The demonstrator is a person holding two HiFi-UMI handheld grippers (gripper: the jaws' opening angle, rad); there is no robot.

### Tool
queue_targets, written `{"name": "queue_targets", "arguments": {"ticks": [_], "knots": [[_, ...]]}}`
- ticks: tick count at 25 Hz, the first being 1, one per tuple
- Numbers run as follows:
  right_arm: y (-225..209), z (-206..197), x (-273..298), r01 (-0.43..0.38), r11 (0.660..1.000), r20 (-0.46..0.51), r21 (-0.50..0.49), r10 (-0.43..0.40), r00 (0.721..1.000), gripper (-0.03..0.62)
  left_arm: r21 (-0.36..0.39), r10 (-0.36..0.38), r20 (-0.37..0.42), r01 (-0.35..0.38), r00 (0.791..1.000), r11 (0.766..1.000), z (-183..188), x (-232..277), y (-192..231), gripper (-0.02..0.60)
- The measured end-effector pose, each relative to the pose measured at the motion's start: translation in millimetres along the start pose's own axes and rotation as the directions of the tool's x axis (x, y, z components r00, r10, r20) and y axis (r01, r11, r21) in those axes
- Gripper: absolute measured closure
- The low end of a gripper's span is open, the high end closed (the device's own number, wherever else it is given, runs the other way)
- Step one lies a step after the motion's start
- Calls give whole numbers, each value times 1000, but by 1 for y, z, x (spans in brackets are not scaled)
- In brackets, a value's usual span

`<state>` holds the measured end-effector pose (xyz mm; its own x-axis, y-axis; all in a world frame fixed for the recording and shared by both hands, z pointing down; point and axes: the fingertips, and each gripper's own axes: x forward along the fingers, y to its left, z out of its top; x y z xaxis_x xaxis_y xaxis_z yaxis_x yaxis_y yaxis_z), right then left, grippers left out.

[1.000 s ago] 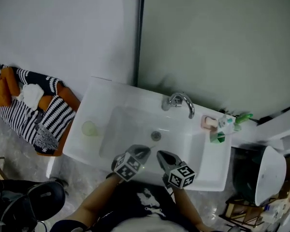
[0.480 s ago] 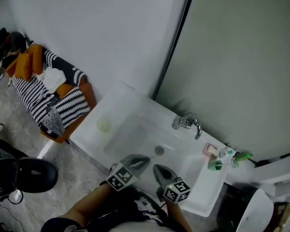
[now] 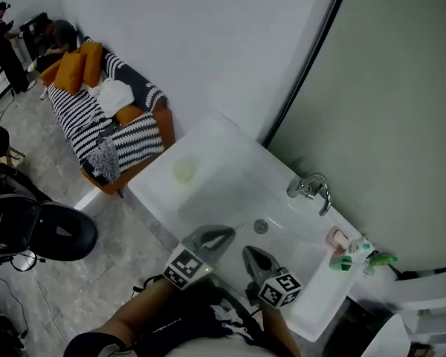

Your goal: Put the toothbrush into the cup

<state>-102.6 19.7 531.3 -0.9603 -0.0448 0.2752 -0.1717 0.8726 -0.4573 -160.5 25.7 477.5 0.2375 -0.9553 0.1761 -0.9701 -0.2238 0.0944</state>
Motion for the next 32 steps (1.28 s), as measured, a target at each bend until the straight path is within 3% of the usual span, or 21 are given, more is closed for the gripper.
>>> {"name": "queue_targets", "arguments": {"ticks": [11,16,32], "knots": [[26,19,54,-63,998,-2,-17,63,998,592,25,46,124,-49,991,998,21,-31,44,560],[32,23,83,-66,998,-13,-12,66,998,592,-11,82,163,-82,983,997,27,-39,80,560],[25,50,140,-13,1000,-1,17,13,1000,592,-33,96,194,-92,976,995,40,-36,163,560]]}}
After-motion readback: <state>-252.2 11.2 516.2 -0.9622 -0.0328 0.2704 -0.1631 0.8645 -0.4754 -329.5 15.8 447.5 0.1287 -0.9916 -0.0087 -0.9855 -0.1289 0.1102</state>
